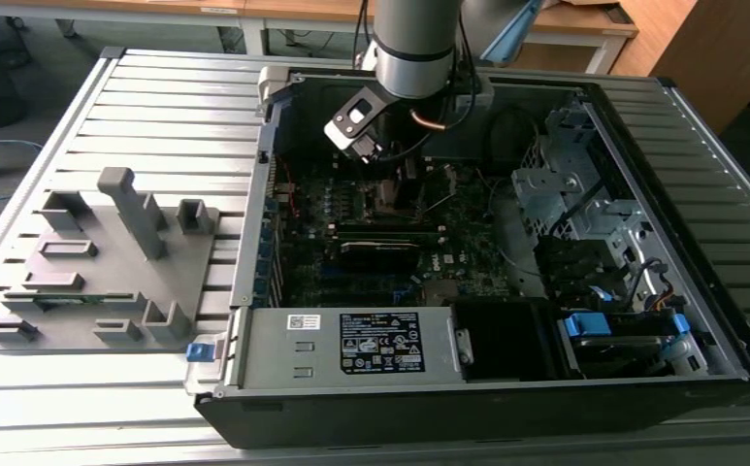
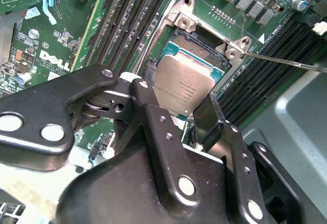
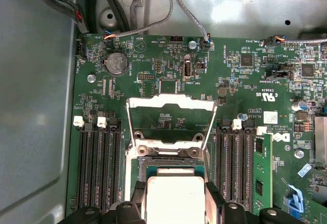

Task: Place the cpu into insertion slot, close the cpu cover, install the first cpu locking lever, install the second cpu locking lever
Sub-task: 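Place the cpu into insertion slot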

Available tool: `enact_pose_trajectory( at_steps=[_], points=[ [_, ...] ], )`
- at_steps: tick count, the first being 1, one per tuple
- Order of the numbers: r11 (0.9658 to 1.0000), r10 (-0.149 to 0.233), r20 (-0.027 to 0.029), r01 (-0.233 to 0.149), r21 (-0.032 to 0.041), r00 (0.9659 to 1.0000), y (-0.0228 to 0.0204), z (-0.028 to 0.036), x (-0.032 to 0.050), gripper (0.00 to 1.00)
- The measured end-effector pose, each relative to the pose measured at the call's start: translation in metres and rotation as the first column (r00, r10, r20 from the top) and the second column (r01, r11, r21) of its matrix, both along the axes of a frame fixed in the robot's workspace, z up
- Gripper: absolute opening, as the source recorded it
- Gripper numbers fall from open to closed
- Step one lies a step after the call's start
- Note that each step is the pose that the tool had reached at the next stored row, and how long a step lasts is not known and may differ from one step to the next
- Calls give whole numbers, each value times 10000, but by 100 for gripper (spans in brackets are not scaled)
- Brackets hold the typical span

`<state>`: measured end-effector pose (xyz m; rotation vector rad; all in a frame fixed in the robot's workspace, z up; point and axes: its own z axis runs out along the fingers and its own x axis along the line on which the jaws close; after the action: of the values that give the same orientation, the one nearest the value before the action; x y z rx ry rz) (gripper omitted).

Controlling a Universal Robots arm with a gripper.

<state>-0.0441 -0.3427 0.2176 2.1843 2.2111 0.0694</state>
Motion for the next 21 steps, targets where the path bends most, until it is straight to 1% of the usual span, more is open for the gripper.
enact_pose_trajectory(
  at_steps=[4, 7, 12, 17, 21],
  points=[
    [10000, 0, 0, 0, 0, 10000, 0, -21, 0, 54],
    [10000, 0, 0, 0, -1, 10000, 0, -22, 0, 54],
    [10000, 0, 2, 0, 2, 10000, 18, -26, 0, 54],
    [10000, 0, 0, 0, 1, 10000, 19, -72, -1, 54],
    [10000, 0, 0, 0, 0, 10000, 19, -76, -1, 54]
  ],
)
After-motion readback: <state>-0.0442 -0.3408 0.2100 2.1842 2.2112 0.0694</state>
